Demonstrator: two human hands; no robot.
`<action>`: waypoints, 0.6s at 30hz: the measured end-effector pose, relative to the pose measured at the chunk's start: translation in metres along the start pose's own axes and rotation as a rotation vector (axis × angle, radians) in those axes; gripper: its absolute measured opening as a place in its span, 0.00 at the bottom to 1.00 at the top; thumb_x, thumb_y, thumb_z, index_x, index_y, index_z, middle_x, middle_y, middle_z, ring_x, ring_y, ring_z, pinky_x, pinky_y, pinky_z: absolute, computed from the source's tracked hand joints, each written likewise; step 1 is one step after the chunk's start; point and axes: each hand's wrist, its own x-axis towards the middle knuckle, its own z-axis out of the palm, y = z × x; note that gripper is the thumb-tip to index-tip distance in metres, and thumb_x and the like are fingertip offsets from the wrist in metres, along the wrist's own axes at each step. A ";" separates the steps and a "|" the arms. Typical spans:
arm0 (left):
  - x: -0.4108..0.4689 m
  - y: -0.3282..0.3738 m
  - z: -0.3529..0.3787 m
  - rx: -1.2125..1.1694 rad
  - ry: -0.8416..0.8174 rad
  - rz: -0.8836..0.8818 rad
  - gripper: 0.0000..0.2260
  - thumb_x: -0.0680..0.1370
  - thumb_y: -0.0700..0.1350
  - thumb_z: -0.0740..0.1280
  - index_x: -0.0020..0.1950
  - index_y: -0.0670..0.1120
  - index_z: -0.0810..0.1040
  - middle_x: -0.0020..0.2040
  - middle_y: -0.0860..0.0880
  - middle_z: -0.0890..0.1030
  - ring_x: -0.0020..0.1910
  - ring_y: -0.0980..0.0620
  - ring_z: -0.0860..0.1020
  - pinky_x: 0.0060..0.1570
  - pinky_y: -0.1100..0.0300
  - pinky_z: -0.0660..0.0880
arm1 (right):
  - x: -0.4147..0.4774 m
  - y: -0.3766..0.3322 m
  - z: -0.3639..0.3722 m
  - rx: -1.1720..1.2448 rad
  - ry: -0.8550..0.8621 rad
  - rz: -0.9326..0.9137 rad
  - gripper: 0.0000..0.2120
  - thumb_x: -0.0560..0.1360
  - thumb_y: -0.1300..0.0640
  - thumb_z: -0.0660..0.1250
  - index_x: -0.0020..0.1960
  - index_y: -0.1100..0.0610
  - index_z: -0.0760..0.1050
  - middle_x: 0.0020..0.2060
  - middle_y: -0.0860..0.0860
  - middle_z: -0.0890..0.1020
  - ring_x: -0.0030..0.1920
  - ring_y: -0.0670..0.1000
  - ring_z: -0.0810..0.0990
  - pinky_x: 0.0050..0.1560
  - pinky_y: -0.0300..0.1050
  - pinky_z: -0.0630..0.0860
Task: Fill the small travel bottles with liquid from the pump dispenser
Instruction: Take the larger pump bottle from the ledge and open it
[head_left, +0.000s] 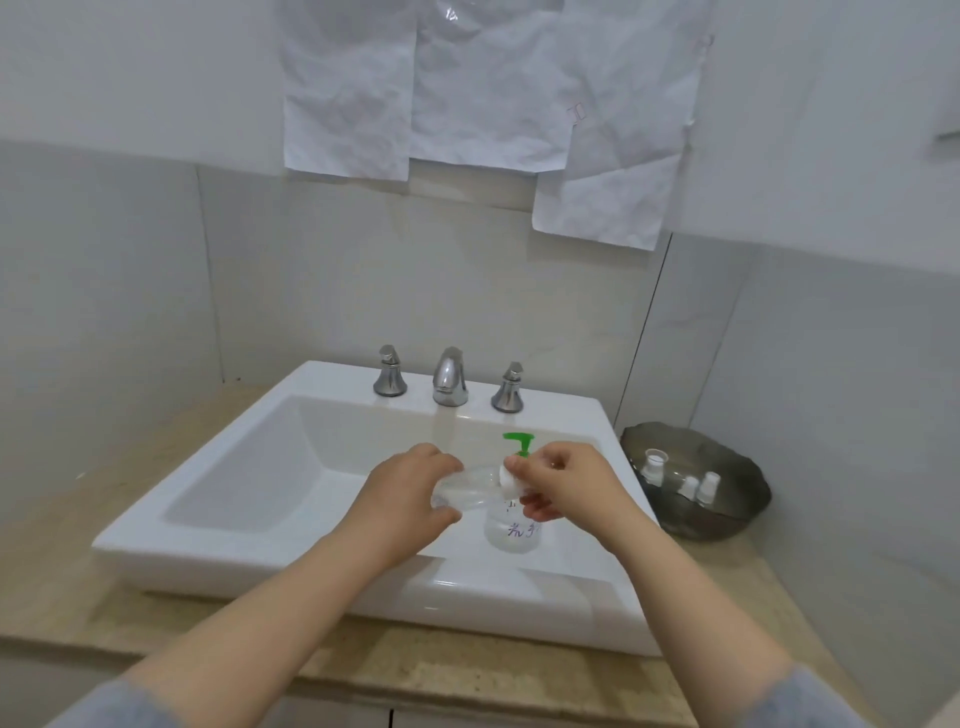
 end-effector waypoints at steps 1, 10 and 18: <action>0.002 0.001 0.001 0.001 -0.024 -0.003 0.19 0.74 0.49 0.69 0.64 0.51 0.74 0.56 0.53 0.76 0.56 0.52 0.75 0.54 0.61 0.70 | 0.001 0.000 -0.002 -0.031 -0.010 -0.039 0.07 0.72 0.58 0.74 0.47 0.60 0.78 0.41 0.55 0.81 0.33 0.50 0.80 0.41 0.45 0.82; 0.022 -0.011 0.017 -0.035 -0.081 -0.012 0.17 0.72 0.49 0.71 0.61 0.53 0.76 0.53 0.55 0.76 0.53 0.54 0.76 0.53 0.60 0.71 | 0.029 0.003 -0.007 -0.218 -0.059 0.123 0.25 0.73 0.38 0.68 0.48 0.61 0.75 0.38 0.54 0.83 0.32 0.51 0.82 0.36 0.45 0.81; 0.058 -0.029 0.035 -0.052 -0.133 -0.055 0.17 0.72 0.49 0.71 0.60 0.54 0.76 0.53 0.57 0.76 0.52 0.55 0.76 0.51 0.63 0.71 | 0.069 0.012 -0.013 -0.209 -0.151 0.225 0.27 0.70 0.36 0.69 0.56 0.58 0.74 0.43 0.54 0.83 0.38 0.53 0.85 0.40 0.44 0.82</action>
